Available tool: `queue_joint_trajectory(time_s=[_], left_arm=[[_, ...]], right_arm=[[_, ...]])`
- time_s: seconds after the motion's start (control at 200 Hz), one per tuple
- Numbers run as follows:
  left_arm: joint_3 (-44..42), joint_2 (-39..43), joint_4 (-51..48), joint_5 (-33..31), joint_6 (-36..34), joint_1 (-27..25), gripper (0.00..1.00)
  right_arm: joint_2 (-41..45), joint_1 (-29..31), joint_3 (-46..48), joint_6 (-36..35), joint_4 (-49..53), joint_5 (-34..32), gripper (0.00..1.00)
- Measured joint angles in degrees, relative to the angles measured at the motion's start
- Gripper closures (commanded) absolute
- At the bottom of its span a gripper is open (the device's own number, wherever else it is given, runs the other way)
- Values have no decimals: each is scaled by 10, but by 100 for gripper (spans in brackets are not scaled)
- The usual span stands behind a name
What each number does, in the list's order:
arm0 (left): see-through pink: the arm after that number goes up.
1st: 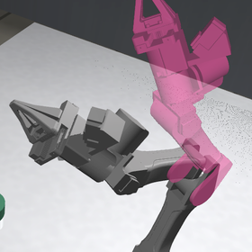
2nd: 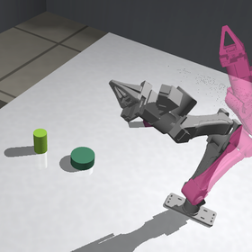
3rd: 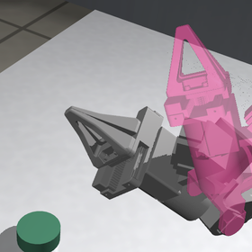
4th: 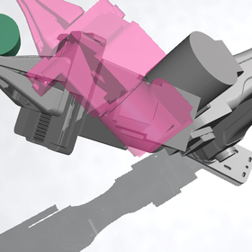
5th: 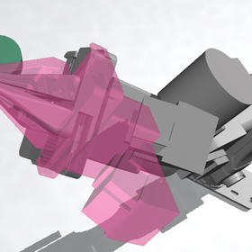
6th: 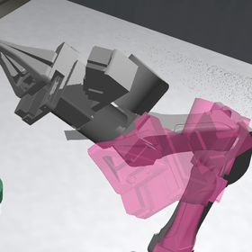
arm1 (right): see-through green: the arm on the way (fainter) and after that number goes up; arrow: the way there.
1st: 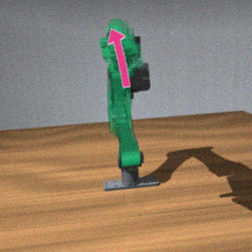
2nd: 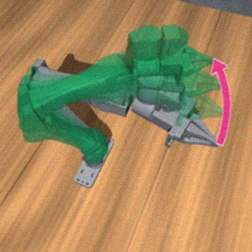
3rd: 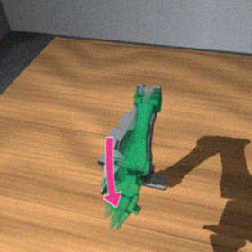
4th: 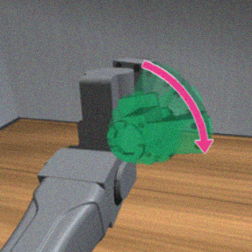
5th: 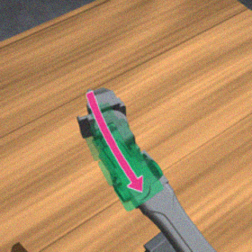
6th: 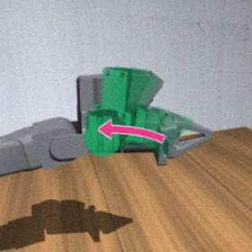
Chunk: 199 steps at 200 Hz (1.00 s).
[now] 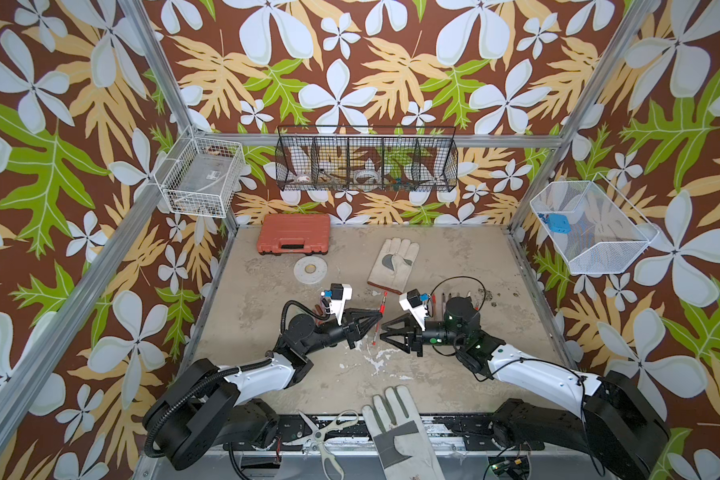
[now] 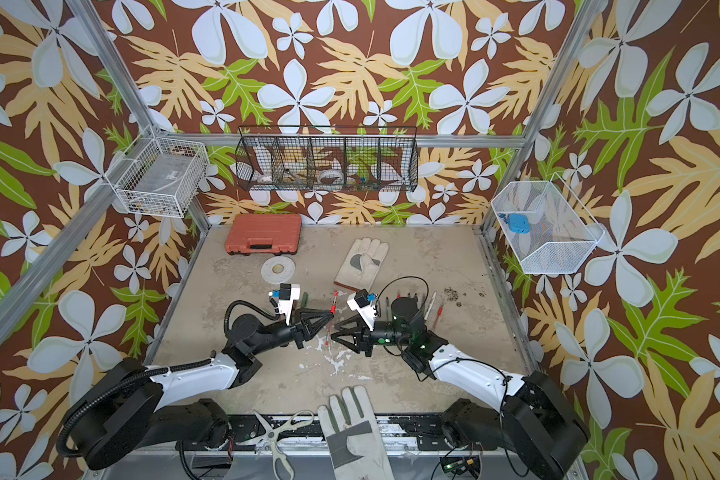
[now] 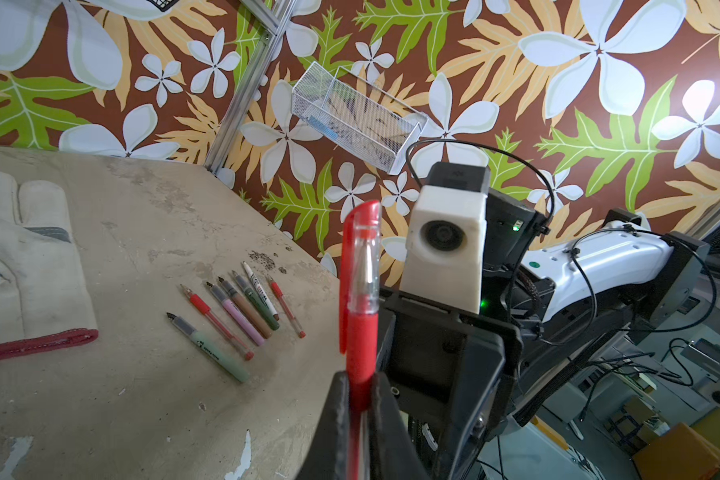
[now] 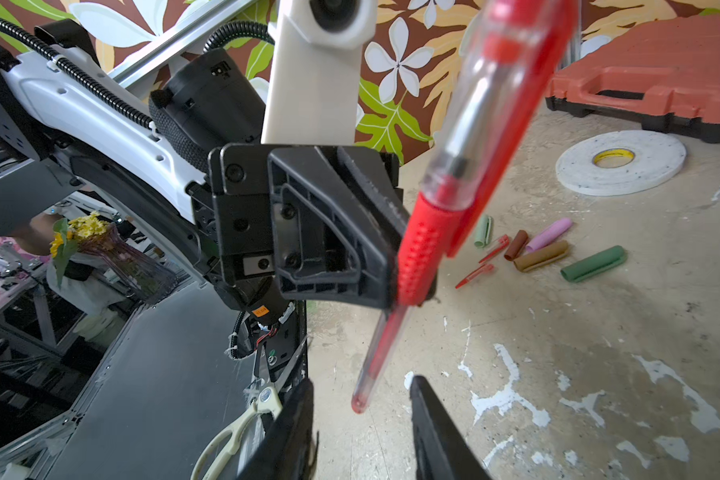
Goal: Open the pen caps
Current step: 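Close the right gripper on the red pen's barrel, then hold the pen barrel with right while the left gripper pulls the cap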
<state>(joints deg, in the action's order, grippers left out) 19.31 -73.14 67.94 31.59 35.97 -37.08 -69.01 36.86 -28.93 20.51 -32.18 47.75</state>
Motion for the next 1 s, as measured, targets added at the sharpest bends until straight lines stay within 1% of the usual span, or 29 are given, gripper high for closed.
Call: queue_joint_trajectory(time_s=[0.155, 0.32, 0.39, 0.525, 0.651, 0.696, 0.741, 0.791, 0.856, 0.896, 0.996], left_arm=[[-3, -4, 20, 4, 3, -4, 100], [-5, -10, 31, 8, 4, -17, 100], [-7, -10, 37, 5, 2, -23, 100], [-12, -9, 45, -1, 0, -28, 100], [-14, -12, 47, -7, -1, -30, 100], [-14, -14, 49, -7, -7, -30, 100], [-14, -13, 51, -9, -9, -30, 91], [-16, -10, 52, -10, -11, -30, 77], [-20, 3, 50, -14, -12, -30, 63], [-21, 16, 43, -19, -12, -31, 58], [-21, 57, 12, -40, -26, -31, 50]], right_arm=[[-17, 3, -2, 1, -14, 3, 64], [-31, 3, -3, 17, -45, 7, 69], [-33, 7, 0, 21, -60, 10, 74], [-34, 15, 1, 30, -75, 13, 78], [-41, 16, 2, 32, -82, 15, 93], [-42, 17, 2, 36, -82, 16, 99], [-42, 16, 2, 35, -82, 14, 100], [-39, 17, 2, 34, -81, 14, 100], [-33, 18, 3, 28, -79, 13, 100], [-29, 18, 3, 23, -75, 12, 100], [-18, 18, 2, 10, -55, -8, 100]])
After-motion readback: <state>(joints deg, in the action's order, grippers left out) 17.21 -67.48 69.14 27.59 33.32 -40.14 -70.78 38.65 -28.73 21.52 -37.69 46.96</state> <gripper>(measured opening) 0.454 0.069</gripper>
